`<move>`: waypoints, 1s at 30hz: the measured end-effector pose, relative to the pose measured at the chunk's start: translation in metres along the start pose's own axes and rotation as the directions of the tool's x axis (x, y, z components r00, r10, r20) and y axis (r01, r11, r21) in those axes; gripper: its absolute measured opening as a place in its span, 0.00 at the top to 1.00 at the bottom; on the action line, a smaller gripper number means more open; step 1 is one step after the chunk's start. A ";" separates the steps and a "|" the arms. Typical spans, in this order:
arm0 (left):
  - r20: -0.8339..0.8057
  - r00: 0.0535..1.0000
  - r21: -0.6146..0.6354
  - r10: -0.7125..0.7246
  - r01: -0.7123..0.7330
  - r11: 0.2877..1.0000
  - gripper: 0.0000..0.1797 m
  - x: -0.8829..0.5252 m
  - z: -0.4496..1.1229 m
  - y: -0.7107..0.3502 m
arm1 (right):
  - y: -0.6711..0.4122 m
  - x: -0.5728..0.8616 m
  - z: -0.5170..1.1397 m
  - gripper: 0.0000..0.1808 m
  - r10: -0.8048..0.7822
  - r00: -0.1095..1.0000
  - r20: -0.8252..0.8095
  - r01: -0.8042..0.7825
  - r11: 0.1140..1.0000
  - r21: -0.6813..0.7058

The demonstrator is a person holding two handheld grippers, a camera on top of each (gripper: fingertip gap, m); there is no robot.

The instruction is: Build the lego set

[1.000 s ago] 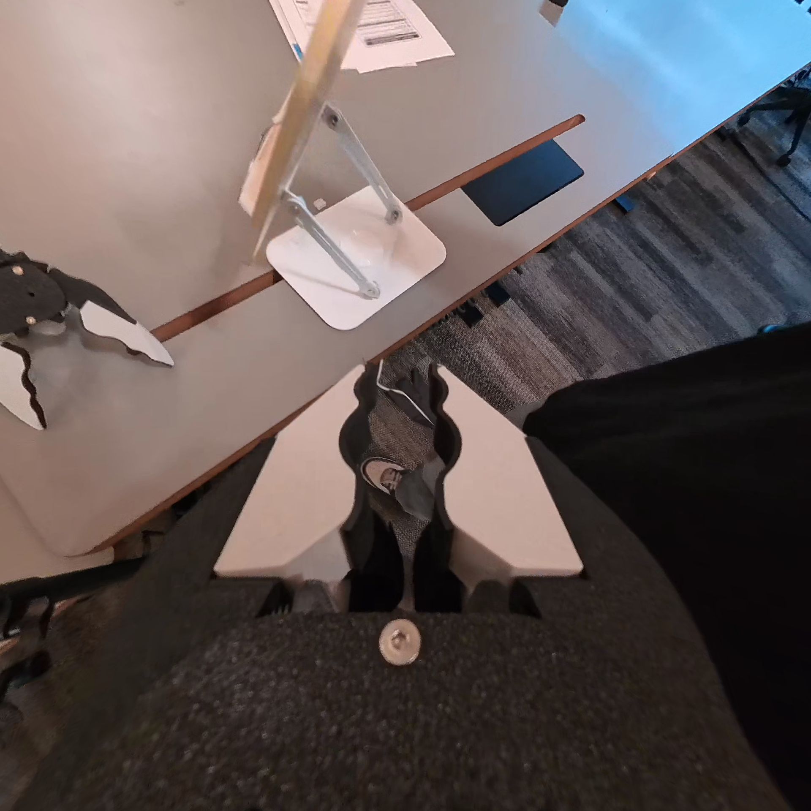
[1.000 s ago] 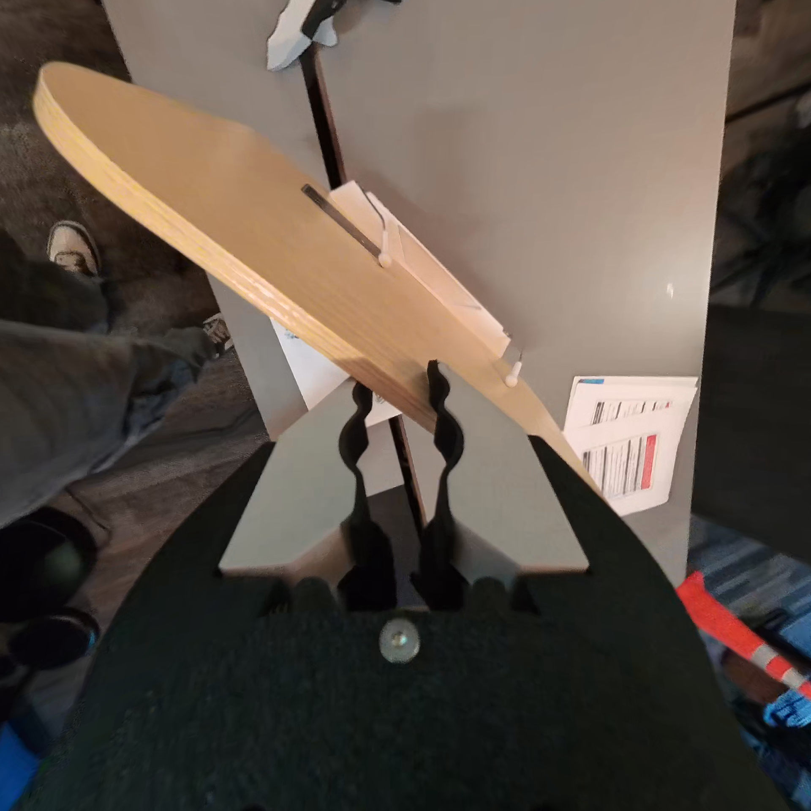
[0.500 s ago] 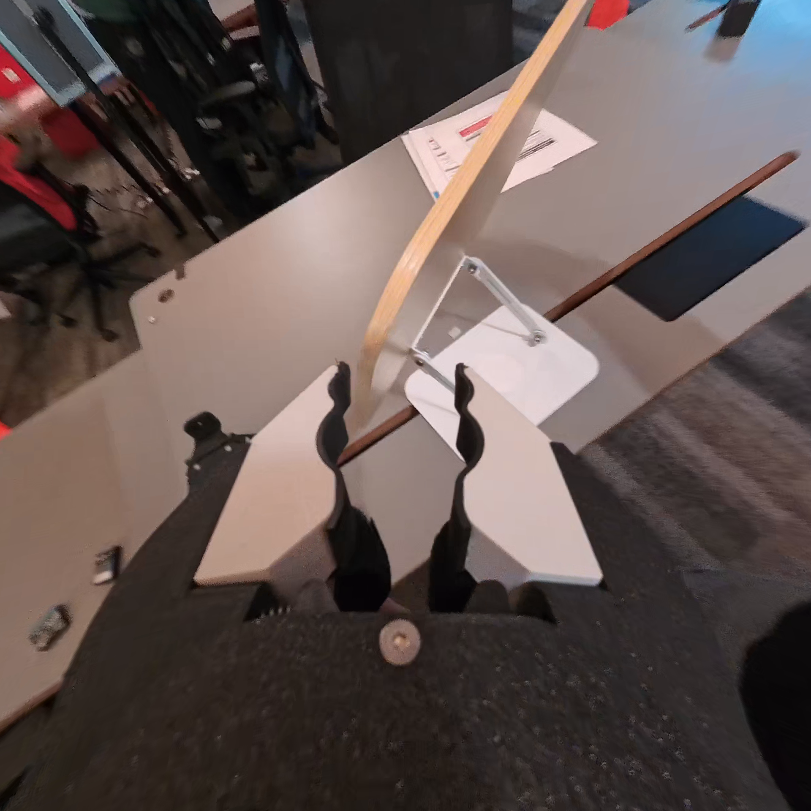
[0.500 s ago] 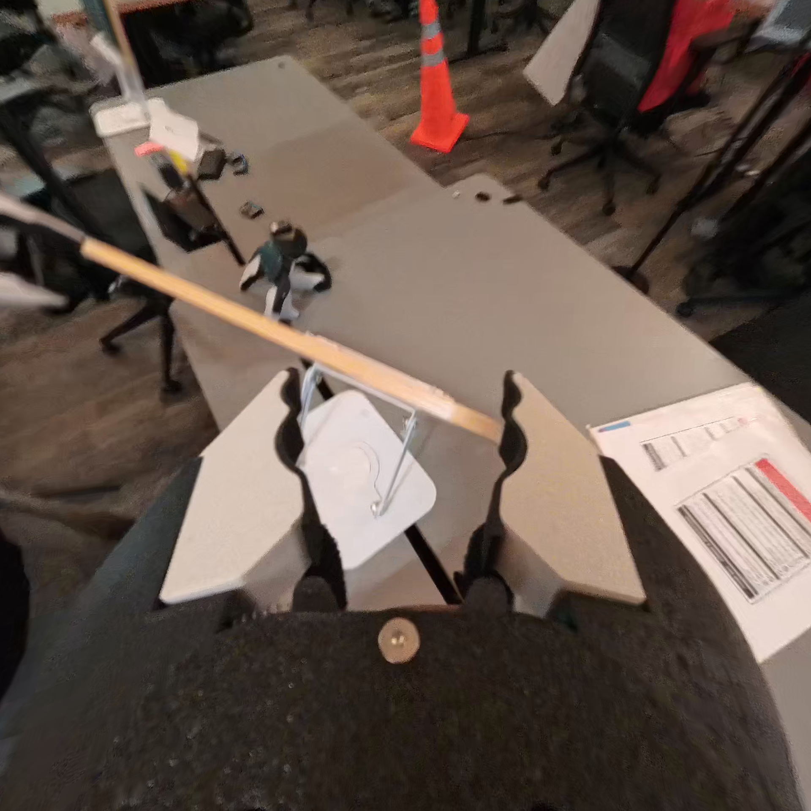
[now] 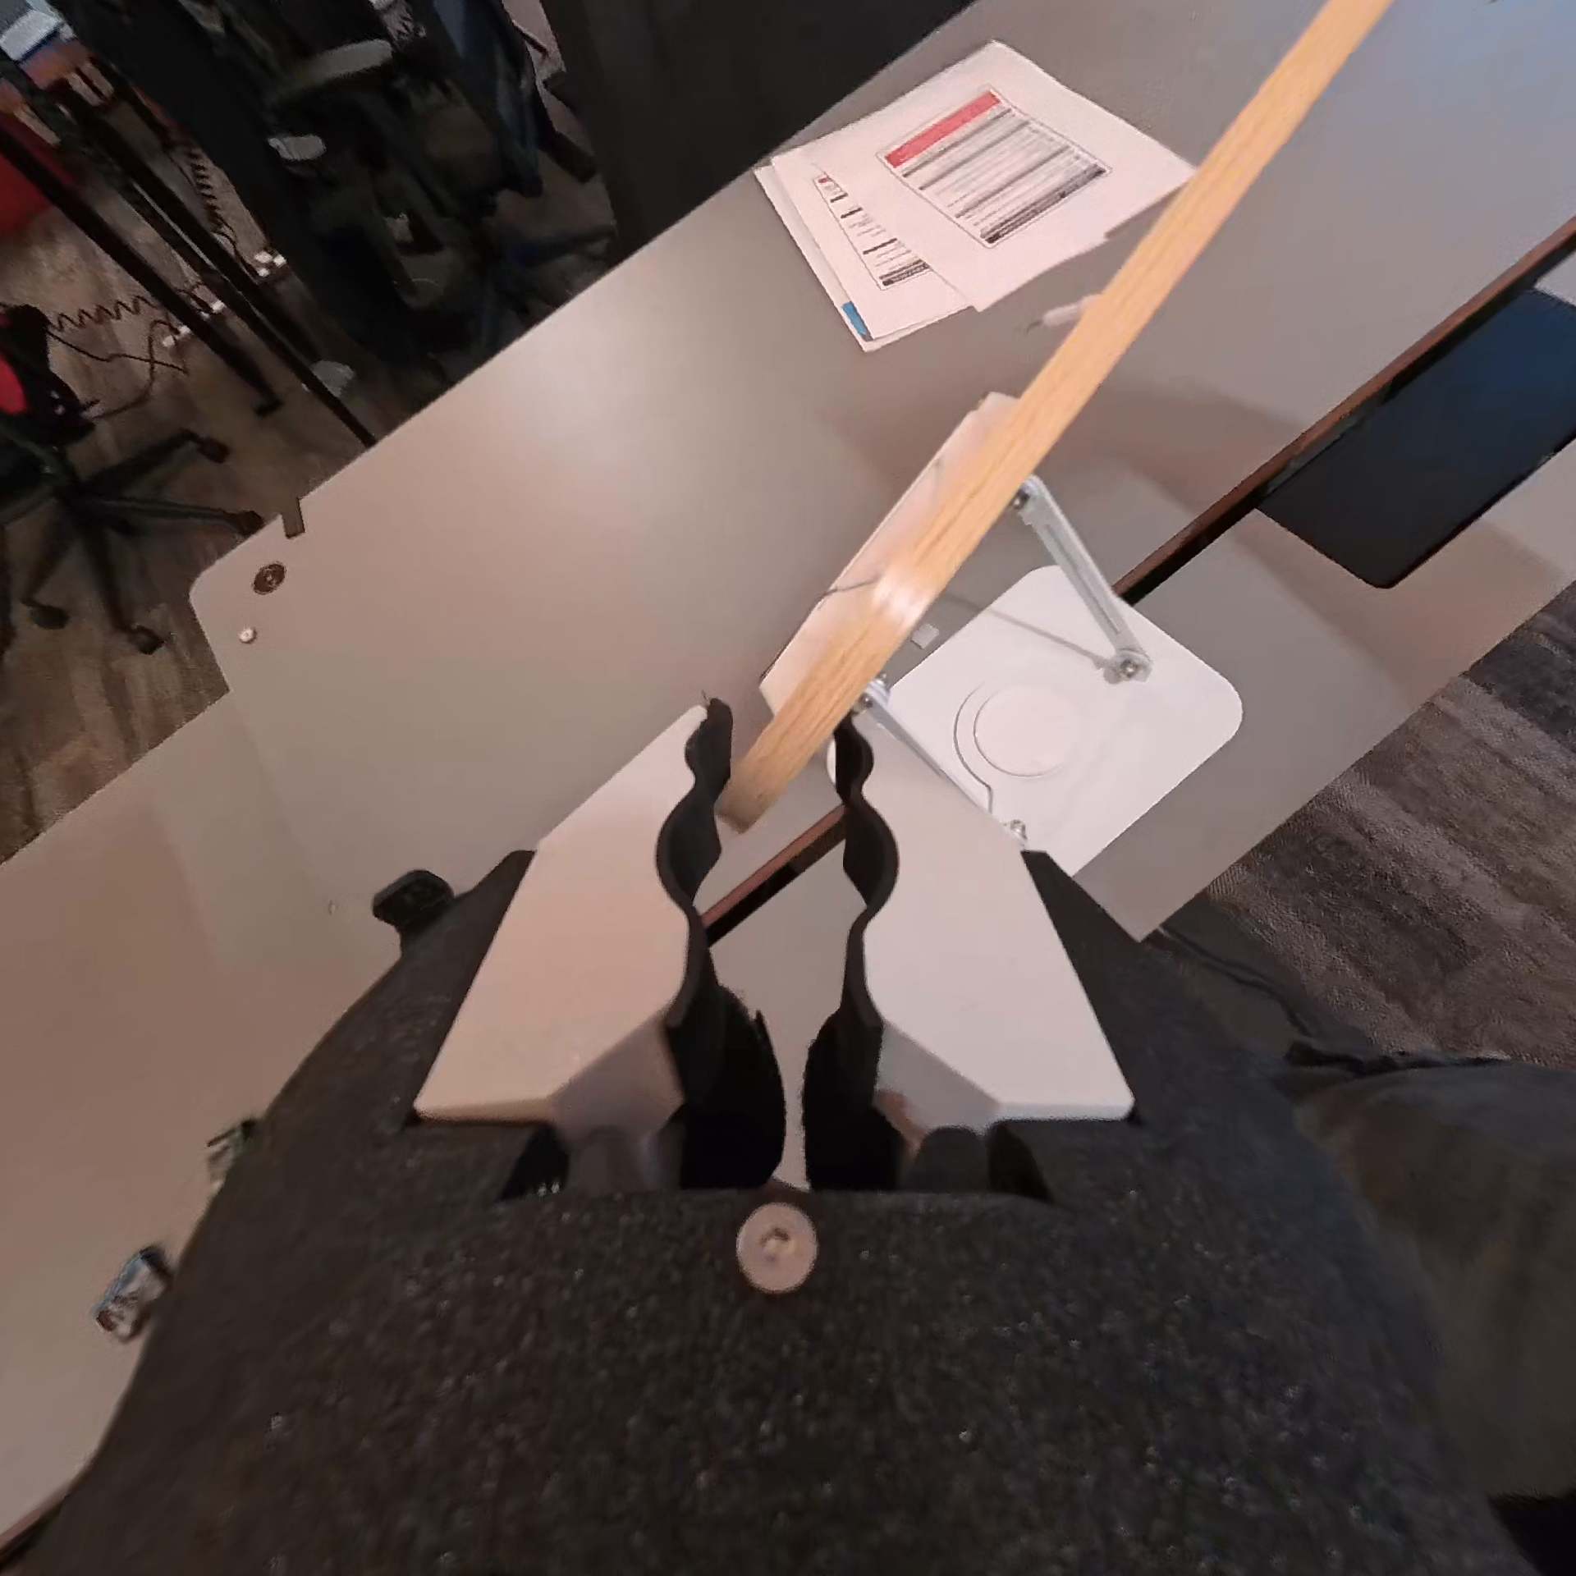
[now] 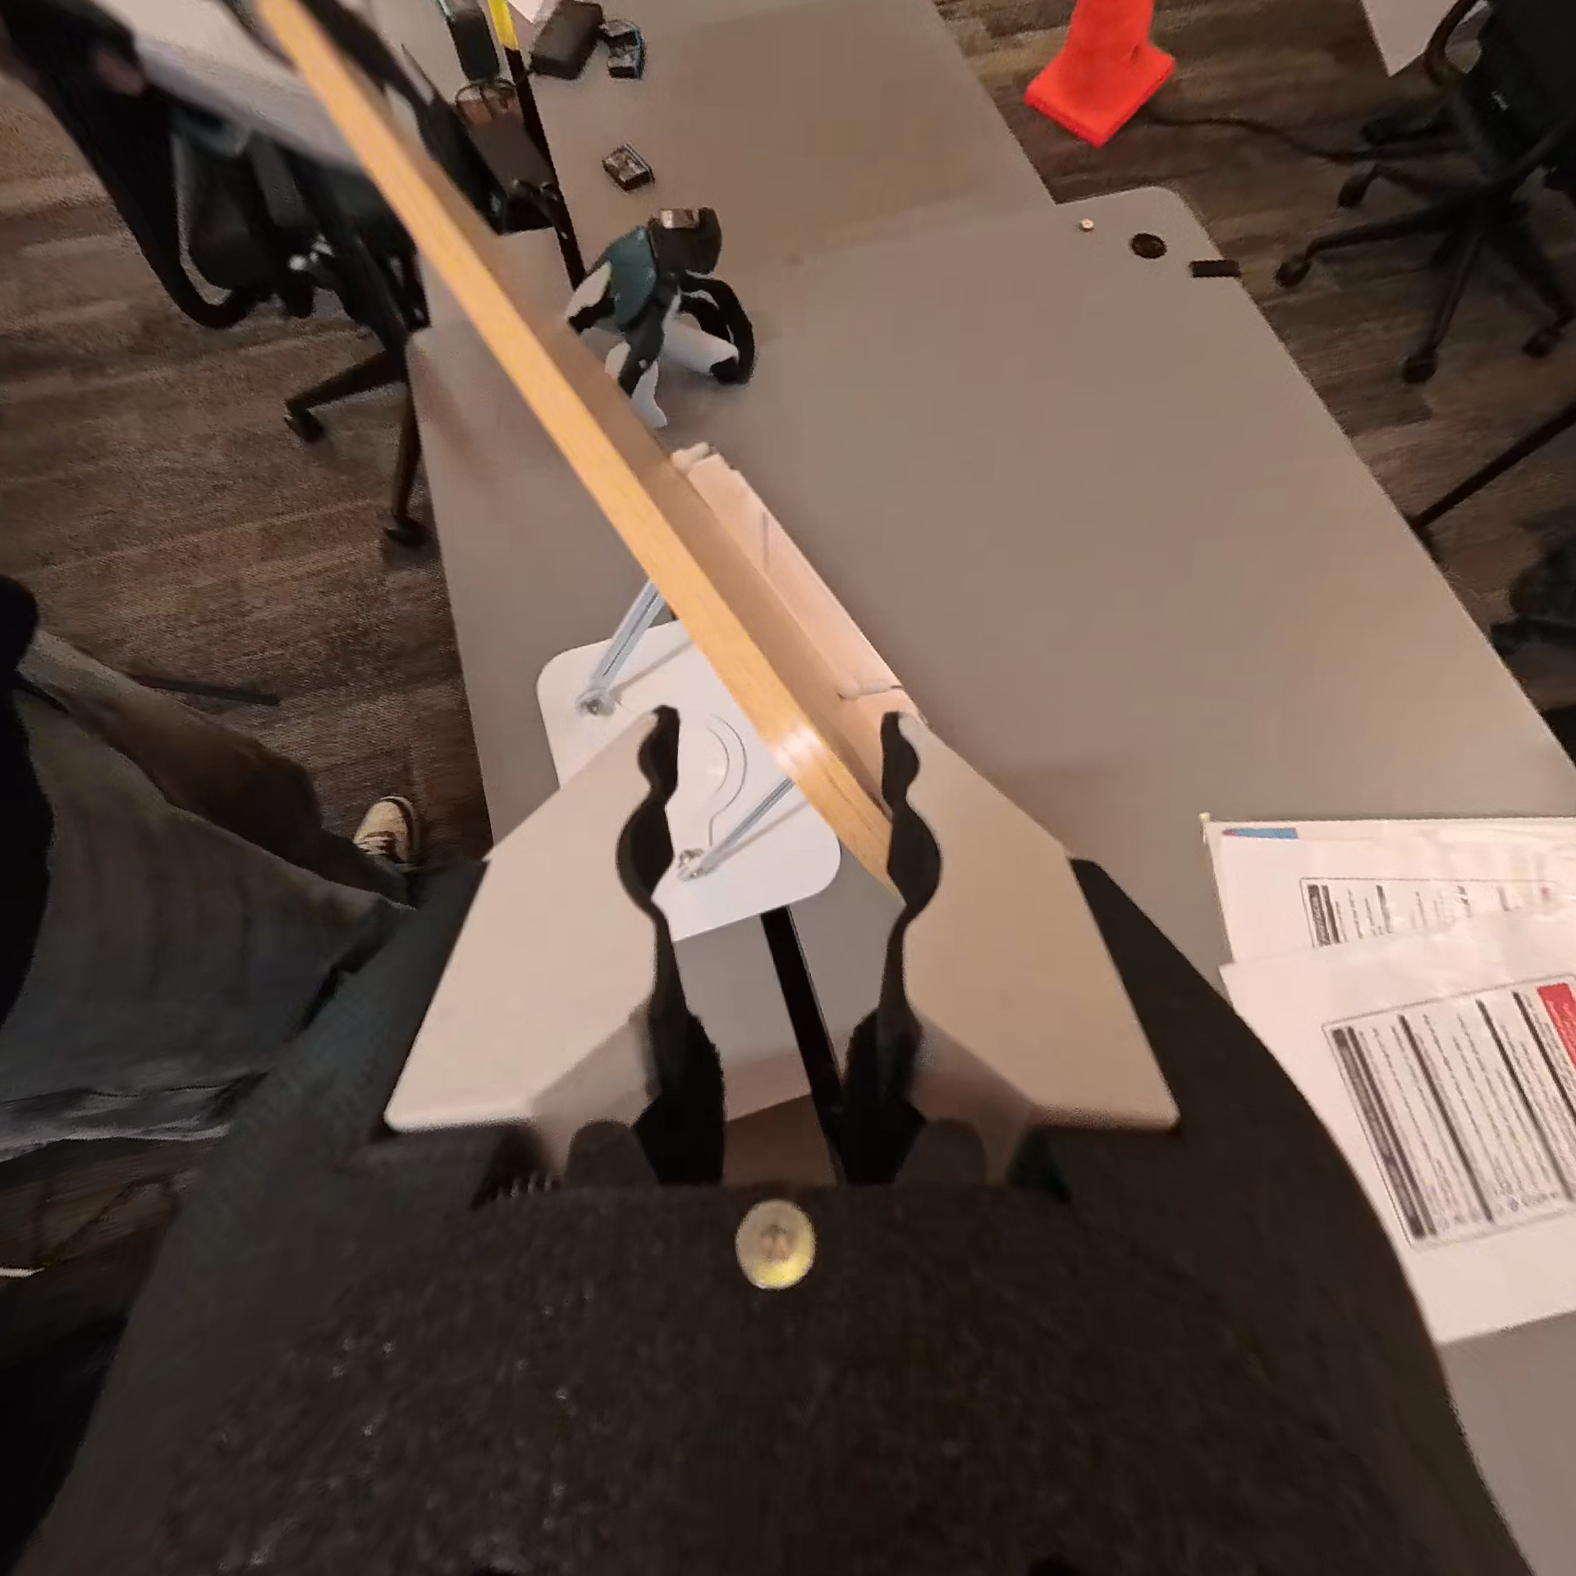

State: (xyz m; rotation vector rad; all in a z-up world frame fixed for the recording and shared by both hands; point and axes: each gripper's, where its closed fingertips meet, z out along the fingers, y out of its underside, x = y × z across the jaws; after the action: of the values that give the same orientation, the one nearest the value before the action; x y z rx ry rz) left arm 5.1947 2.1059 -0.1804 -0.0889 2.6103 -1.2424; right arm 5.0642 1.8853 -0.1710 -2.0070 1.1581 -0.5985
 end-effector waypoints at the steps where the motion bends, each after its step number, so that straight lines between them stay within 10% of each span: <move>1: -0.008 1.000 -0.011 0.015 -0.015 1.000 0.87 -0.005 0.004 -0.002 | 0.002 -0.005 -0.003 0.74 -0.007 1.000 -0.025 0.007 1.000 0.002; 18: 0.023 0.990 -0.055 0.136 -0.135 0.989 0.83 -0.032 0.033 -0.018 | 0.012 -0.023 -0.017 0.82 0.197 0.910 -0.364 -0.166 0.980 0.114; 30: 0.014 0.995 0.087 -0.095 0.093 0.992 0.79 -0.019 -0.033 -0.009 | -0.015 -0.028 -0.022 0.64 0.278 0.855 -0.438 -0.216 0.958 0.186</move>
State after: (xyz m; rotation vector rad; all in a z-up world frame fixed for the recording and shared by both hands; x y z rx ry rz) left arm 5.2048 2.1289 -0.1497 -0.2086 2.5591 -1.3774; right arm 5.0431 1.9068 -0.1465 -1.6076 1.5845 -1.0243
